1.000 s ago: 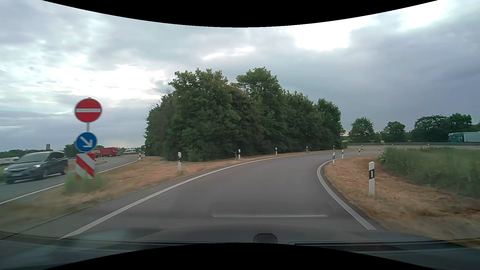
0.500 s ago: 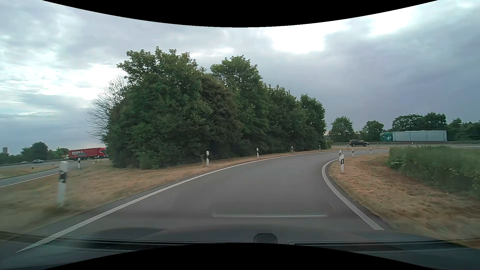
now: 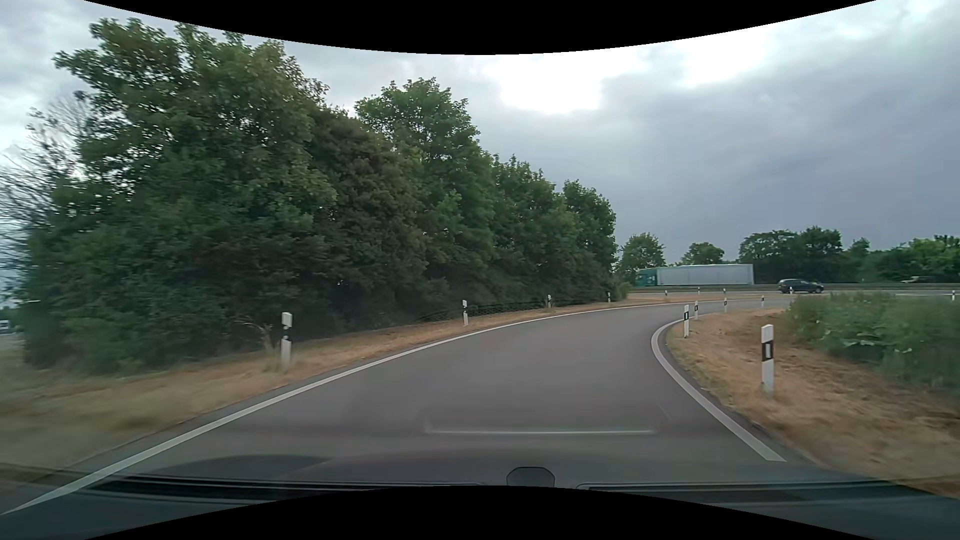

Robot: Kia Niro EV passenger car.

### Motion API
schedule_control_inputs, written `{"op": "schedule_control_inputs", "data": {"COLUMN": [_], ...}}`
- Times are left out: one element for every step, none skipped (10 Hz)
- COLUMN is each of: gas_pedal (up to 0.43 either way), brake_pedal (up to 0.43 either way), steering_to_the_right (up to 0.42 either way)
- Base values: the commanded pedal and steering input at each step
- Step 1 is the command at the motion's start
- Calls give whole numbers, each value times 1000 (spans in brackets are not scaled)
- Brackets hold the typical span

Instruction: Follow the waypoints while adhering to traffic rules and regulations

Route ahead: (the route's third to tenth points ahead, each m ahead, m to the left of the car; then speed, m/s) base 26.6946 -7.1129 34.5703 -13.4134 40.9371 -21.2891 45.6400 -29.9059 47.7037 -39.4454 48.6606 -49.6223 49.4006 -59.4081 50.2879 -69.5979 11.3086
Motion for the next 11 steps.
{"op": "schedule_control_inputs", "data": {"gas_pedal": [169,169,157,157,150,138,138,138,138,138,130], "brake_pedal": [0,0,0,0,0,0,0,0,0,0,0], "steering_to_the_right": [93,93,95,97,97,97,97,96,96,97,100]}}
